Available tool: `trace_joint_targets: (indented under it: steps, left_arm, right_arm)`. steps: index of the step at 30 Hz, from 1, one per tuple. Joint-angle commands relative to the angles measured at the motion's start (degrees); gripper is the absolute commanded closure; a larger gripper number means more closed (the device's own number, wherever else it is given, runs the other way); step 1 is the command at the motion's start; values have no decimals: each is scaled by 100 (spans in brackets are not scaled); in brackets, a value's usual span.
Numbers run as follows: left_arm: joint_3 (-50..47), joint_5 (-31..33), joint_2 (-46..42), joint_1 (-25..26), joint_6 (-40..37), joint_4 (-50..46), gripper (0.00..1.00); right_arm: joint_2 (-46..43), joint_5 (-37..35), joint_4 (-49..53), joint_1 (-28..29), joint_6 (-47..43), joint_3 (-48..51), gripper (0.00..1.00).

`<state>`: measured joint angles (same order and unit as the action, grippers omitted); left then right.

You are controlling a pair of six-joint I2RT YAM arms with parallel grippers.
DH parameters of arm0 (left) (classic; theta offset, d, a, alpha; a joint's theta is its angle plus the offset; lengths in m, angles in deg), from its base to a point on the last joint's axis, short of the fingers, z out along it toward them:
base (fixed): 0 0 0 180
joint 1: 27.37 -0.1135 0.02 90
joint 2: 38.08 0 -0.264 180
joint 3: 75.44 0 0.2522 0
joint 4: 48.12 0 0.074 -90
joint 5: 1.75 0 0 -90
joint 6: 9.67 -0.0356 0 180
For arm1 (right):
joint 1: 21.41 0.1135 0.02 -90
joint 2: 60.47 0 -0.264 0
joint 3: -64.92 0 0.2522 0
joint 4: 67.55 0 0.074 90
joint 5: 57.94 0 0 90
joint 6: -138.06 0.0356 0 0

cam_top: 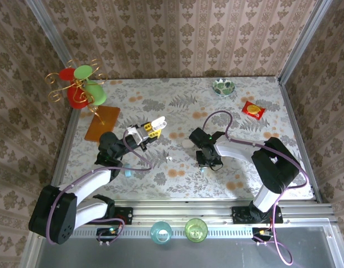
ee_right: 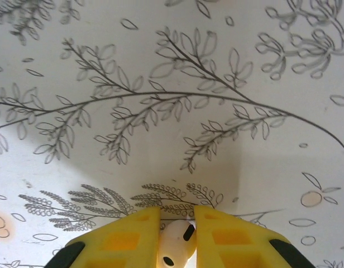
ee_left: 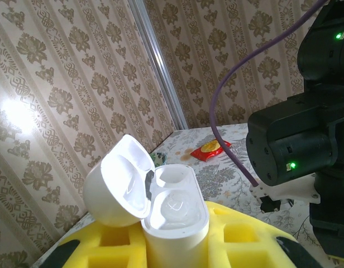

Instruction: Insert the wireless bluetooth earbuds into the charging case

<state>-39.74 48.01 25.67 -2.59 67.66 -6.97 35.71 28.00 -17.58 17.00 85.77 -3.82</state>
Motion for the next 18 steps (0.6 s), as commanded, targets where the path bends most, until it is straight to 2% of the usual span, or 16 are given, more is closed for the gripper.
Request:
trace_joint_targets:
  steps: [1, 5, 6, 7, 12, 18]
  left_arm:
    - [101, -35, -72, 14, 66, 189, 100]
    - [-14, 515, -138, -259, 640, 355, 100]
    - [-51, 543, -157, -349, 732, 388, 100]
    - [-64, 570, -189, -412, 768, 374, 100]
    - [-64, 625, -496, -487, 678, -58, 100]
    - [-117, 820, -785, -500, 501, -429, 100]
  right_arm:
    - [-119, -58, -76, 15, -971, -121, 78]
    - [79, -110, 171, 14, -2696, -576, 79]
    - [188, 110, 256, -12, -3245, -750, 78]
    - [261, 23, 249, 24, -3616, -826, 78]
    - [608, -186, 278, 101, -5017, -1110, 76]
    - [807, -497, 80, 279, -6289, -1164, 76]
